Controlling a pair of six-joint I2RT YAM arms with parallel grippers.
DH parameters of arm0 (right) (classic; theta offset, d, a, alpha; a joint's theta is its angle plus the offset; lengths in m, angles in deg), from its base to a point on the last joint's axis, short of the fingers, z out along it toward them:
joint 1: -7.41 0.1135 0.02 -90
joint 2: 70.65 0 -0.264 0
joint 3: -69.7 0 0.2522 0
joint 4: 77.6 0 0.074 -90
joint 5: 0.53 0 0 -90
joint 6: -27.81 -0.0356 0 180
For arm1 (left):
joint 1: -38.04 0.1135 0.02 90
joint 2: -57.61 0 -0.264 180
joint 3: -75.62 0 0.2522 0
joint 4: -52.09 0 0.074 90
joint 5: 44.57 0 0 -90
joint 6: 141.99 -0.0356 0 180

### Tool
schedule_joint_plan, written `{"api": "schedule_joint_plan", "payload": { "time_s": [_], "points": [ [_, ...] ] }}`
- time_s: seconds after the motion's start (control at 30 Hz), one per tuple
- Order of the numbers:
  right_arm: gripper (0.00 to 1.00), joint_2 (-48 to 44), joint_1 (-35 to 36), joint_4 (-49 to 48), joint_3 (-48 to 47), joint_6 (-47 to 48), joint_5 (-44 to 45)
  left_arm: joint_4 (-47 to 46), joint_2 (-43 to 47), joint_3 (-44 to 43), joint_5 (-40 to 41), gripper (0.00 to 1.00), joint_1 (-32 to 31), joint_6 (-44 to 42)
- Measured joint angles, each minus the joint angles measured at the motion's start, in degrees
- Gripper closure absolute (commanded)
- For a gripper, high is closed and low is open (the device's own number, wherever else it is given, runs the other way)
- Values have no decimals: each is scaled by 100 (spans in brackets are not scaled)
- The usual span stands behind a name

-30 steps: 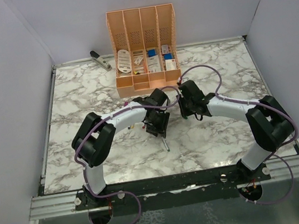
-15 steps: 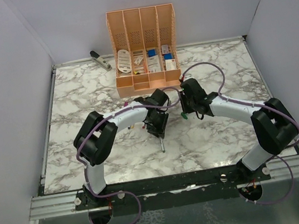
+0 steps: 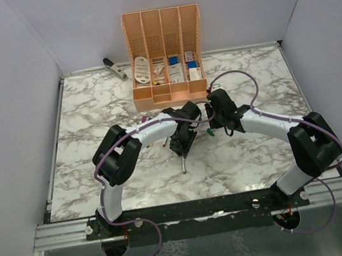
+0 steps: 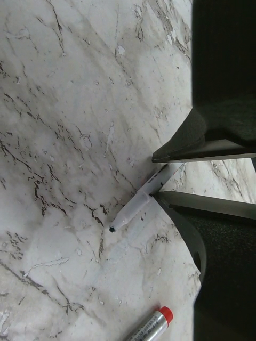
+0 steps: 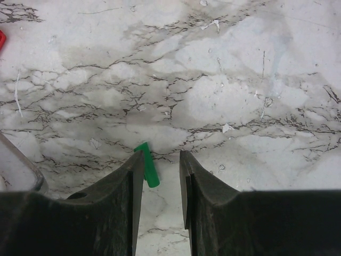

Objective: Insert the pens into the pen caps

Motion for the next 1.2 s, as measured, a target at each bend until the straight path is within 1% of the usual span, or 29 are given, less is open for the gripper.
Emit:
{"api": "schedule_joint_plan", "payload": {
  "time_s": [0.1,0.13,0.23,0.27,0.63,0.87,1.13,1.2],
  "points": [
    [68,0,0,0,0,-9,15,-37,48,83,70,69,-33,-4],
    [68,0,0,0,0,-20,20,-61,81,146,92,71,-44,7],
    [67,0,0,0,0,-39,20,-210,188,350,201,84,-61,59],
    [68,0,0,0,0,-42,20,-229,205,387,269,85,-61,61],
    [68,2,-35,-2,-98,-37,17,-446,354,610,308,76,-68,149],
    [68,31,-37,-11,-136,-39,15,-629,487,793,304,73,-68,212],
    [68,205,-37,-17,-234,-39,-7,-667,529,841,302,72,-74,251],
    [68,216,-37,-20,-240,-39,-7,-715,564,894,302,73,-72,254]
  ]
}}
